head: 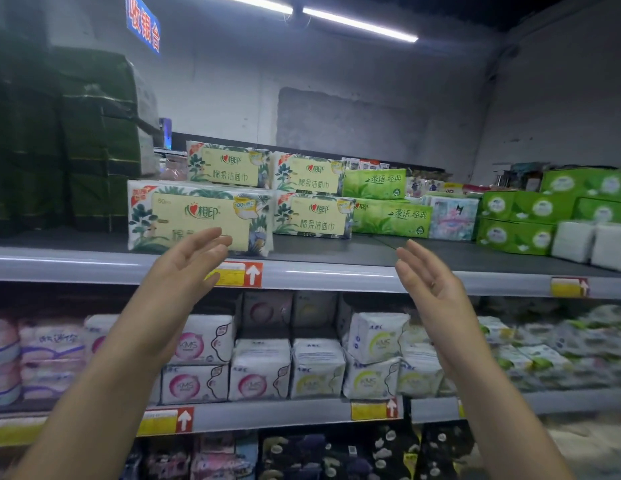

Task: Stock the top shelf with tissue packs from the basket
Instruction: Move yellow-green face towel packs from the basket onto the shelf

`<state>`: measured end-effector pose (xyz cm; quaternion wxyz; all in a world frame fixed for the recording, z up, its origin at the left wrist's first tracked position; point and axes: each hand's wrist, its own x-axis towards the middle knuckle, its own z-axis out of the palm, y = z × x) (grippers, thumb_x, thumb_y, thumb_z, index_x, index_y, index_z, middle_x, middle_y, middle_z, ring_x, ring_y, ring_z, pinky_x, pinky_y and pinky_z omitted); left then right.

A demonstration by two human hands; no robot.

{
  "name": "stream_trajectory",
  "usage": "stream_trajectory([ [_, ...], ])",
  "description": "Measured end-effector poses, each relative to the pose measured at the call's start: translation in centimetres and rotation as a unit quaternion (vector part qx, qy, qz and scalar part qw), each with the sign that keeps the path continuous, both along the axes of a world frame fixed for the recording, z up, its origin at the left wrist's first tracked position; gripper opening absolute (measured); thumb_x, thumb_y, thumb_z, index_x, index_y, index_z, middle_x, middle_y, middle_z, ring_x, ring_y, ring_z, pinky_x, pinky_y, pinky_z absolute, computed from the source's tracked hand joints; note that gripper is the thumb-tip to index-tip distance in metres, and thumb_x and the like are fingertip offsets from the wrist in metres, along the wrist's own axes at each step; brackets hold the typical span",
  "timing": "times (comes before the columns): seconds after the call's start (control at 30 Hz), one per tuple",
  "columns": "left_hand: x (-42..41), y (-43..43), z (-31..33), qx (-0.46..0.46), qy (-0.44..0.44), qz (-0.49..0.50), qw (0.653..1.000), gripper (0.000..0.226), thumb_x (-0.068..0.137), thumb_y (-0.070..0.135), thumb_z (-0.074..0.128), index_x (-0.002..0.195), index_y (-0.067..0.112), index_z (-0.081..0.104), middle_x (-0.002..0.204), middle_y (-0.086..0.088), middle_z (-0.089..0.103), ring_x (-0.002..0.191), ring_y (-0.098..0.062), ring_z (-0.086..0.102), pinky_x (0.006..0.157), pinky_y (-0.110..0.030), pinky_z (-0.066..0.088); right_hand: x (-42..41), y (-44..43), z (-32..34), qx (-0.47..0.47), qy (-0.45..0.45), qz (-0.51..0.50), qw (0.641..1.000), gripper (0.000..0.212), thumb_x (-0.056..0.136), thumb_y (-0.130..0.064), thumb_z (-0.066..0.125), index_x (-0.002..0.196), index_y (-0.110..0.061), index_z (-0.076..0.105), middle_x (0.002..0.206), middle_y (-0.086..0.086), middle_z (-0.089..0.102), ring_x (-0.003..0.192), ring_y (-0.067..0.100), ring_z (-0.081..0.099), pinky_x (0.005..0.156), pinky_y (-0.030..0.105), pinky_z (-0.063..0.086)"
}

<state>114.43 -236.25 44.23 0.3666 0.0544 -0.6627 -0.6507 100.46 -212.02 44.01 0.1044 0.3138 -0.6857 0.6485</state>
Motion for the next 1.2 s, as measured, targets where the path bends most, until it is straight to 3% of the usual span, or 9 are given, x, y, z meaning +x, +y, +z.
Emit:
stream_trajectory([
  [0.1, -1.0, 2.4, -0.8, 0.001, -0.006, 0.002, 1.000, 0.024, 0.095, 0.028, 0.055, 0.117, 0.037, 0.057, 0.126, 0.013, 0.063, 0.121, -0.007, 0.055, 0.111, -0.036, 0.038, -1.3, 2.5, -0.4, 0.005, -0.003, 0.003, 1.000, 0.061, 0.084, -0.043, 0.054, 0.142, -0.030, 0.040, 0.137, -0.016, 0.050, 0.106, -0.021, 0.046, 0.082, 0.003, 0.038],
  [0.23, -2.3, 5.0, -2.2, 0.015, -0.009, 0.015, 1.000, 0.028, 0.097, 0.025, 0.053, 0.123, 0.033, 0.057, 0.126, 0.013, 0.063, 0.121, -0.006, 0.056, 0.111, -0.036, 0.038, -2.8, 5.1, -1.4, 0.022, -0.013, 0.009, 1.000, 0.053, 0.090, -0.038, 0.052, 0.141, -0.031, 0.040, 0.134, -0.019, 0.050, 0.094, -0.031, 0.047, 0.071, -0.005, 0.040],
  [0.4, -3.3, 7.4, -4.0, 0.034, -0.031, 0.019, 0.999, 0.027, 0.097, 0.023, 0.052, 0.122, 0.033, 0.056, 0.125, 0.013, 0.064, 0.119, -0.005, 0.057, 0.110, -0.035, 0.039, -4.4, 6.8, -2.8, 0.030, -0.026, 0.013, 0.999, 0.049, 0.092, -0.039, 0.051, 0.139, -0.031, 0.043, 0.133, -0.018, 0.052, 0.098, -0.026, 0.046, 0.070, -0.004, 0.040],
  [0.57, -3.2, 8.5, -5.0, 0.031, -0.053, 0.028, 0.998, 0.032, 0.097, 0.022, 0.051, 0.129, 0.028, 0.052, 0.125, 0.012, 0.063, 0.119, -0.006, 0.057, 0.108, -0.033, 0.040, -4.7, 7.6, -4.7, 0.011, -0.068, 0.026, 0.997, 0.044, 0.094, -0.038, 0.050, 0.138, -0.032, 0.045, 0.132, -0.020, 0.053, 0.106, -0.018, 0.046, 0.082, 0.010, 0.038],
  [0.77, -3.1, 8.2, -7.8, 0.039, -0.102, 0.036, 0.993, 0.036, 0.093, 0.030, 0.057, 0.129, 0.031, 0.050, 0.121, 0.014, 0.065, 0.117, -0.005, 0.058, 0.109, -0.034, 0.039, -5.1, 7.2, -8.3, 0.005, -0.121, 0.031, 0.992, 0.035, 0.094, -0.035, 0.052, 0.129, -0.037, 0.050, 0.127, -0.022, 0.055, 0.114, -0.008, 0.049, 0.091, 0.017, 0.039],
  [0.93, -3.1, 8.8, -11.4, 0.036, -0.166, 0.008, 0.986, 0.037, 0.076, 0.053, 0.067, 0.111, 0.049, 0.056, 0.125, 0.017, 0.064, 0.119, -0.006, 0.057, 0.109, -0.033, 0.038, -5.1, 7.0, -11.3, 0.024, -0.156, 0.031, 0.987, 0.030, 0.094, -0.037, 0.053, 0.124, -0.041, 0.052, 0.121, -0.029, 0.055, 0.112, -0.011, 0.048, 0.093, 0.019, 0.039],
  [1.03, -3.2, 8.6, -13.6, 0.051, -0.192, -0.004, 0.980, 0.034, 0.085, 0.050, 0.065, 0.117, 0.049, 0.054, 0.129, 0.015, 0.061, 0.121, -0.007, 0.055, 0.112, -0.038, 0.036, -4.9, 7.1, -13.4, 0.014, -0.192, 0.020, 0.981, 0.030, 0.094, -0.037, 0.053, 0.123, -0.038, 0.055, 0.125, -0.023, 0.057, 0.118, -0.002, 0.051, 0.099, 0.025, 0.039],
  [1.13, -3.4, 8.5, -15.8, 0.054, -0.219, -0.010, 0.974, 0.053, 0.078, 0.058, 0.065, 0.128, 0.046, 0.051, 0.132, 0.017, 0.059, 0.124, -0.008, 0.053, 0.112, -0.039, 0.035, -4.2, 7.2, -15.8, 0.002, -0.231, 0.007, 0.973, 0.030, 0.093, -0.036, 0.053, 0.123, -0.038, 0.057, 0.124, -0.022, 0.058, 0.119, 0.002, 0.051, 0.100, 0.027, 0.038],
  [1.2, -3.7, 8.5, -17.2, 0.068, -0.226, -0.011, 0.972, 0.047, 0.092, 0.043, 0.059, 0.136, 0.036, 0.047, 0.133, 0.014, 0.059, 0.125, -0.008, 0.052, 0.113, -0.037, 0.035, -4.0, 7.1, -17.3, 0.007, -0.253, 0.005, 0.967, 0.035, 0.094, -0.034, 0.053, 0.129, -0.032, 0.055, 0.123, -0.022, 0.057, 0.121, 0.003, 0.051, 0.100, 0.026, 0.037],
])
